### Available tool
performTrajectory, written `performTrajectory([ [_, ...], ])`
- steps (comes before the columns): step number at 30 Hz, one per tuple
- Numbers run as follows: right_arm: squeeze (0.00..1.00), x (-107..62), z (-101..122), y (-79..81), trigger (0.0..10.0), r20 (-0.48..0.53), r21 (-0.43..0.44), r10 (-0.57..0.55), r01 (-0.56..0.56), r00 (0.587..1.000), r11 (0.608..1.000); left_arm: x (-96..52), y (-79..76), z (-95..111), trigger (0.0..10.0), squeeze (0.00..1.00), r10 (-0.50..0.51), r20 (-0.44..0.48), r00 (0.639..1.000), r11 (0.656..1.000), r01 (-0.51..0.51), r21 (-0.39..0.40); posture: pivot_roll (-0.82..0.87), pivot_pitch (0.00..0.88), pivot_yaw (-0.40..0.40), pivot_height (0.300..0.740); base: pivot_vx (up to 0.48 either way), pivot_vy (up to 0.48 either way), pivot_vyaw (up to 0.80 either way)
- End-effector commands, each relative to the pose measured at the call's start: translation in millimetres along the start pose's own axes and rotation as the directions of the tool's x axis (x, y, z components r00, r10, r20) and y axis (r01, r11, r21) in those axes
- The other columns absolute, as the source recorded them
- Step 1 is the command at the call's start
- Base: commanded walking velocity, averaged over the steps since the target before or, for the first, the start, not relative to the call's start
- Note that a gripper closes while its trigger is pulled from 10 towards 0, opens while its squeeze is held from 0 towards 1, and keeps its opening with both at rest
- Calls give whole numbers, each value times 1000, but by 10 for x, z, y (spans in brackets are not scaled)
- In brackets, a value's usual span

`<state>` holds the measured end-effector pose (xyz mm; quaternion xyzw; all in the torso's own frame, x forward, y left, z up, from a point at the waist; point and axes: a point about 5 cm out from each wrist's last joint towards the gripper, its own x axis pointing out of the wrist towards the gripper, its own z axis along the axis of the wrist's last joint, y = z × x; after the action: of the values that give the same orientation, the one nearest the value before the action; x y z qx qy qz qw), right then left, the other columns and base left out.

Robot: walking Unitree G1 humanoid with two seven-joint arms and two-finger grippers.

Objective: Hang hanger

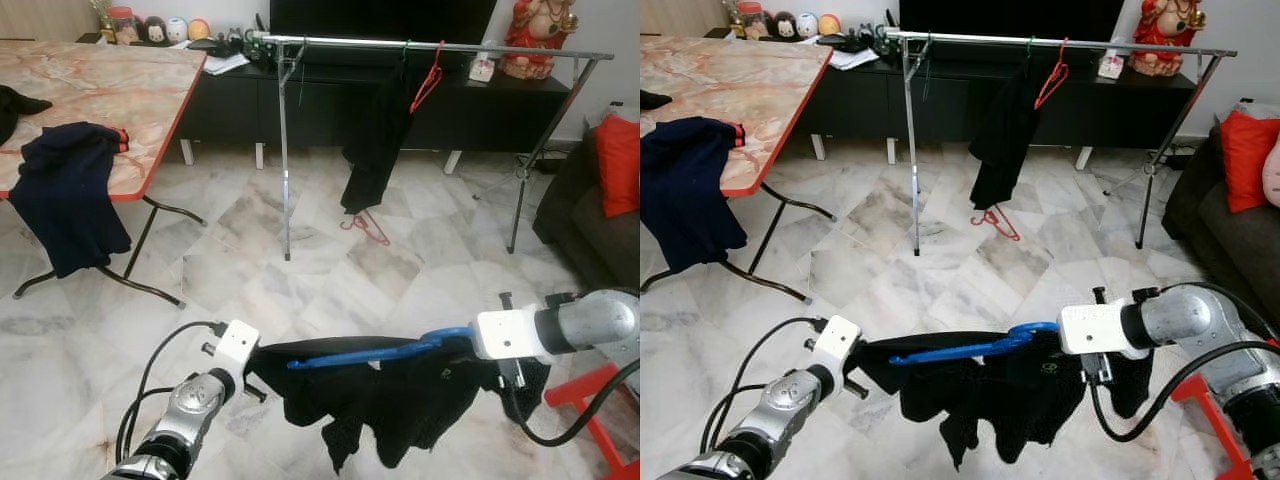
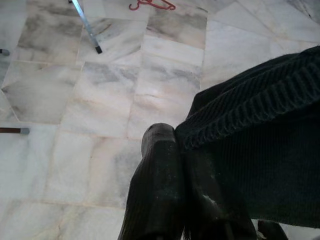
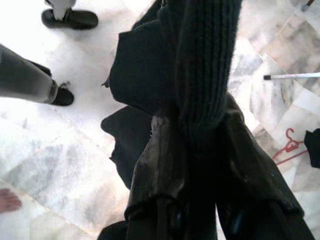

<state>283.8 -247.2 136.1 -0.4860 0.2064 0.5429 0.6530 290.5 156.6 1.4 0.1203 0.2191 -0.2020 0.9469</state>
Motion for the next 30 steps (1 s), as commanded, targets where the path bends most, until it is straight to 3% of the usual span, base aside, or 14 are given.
performTrajectory([
  [1,0,-231,-220,-19,0,-156,8,-12,14,988,1000,-156,250,-256,10000,0,113,-122,986,993,-115,-14,-123,22,-76,740,0,0,0],
  [5,0,-167,-252,-5,0,-196,-33,-6,0,981,999,-150,273,-234,10000,0,119,-121,985,992,-122,-15,-121,20,-75,740,0,0,0],
  [10,0,-57,-289,-52,0,-270,-108,-76,48,960,993,-127,281,-177,10000,0,105,-108,989,994,-106,-6,-116,20,-76,740,0,0,0],
  [17,0,46,-210,-191,0,-225,-119,-211,188,951,975,-85,236,-87,10000,0,39,-80,996,999,-38,12,-115,20,-74,740,0,0,0],
  [24,0,139,-20,-234,0,-30,-1,-266,266,963,964,-75,164,-110,10000,0,0,-92,996,999,3,34,-120,21,-69,740,0,0,0],
  [30,0,154,-129,-172,0,-132,-75,-217,209,967,975,-69,175,-81,10000,0,0,-81,997,1000,2,25,-116,23,-72,740,0,0,0],
])
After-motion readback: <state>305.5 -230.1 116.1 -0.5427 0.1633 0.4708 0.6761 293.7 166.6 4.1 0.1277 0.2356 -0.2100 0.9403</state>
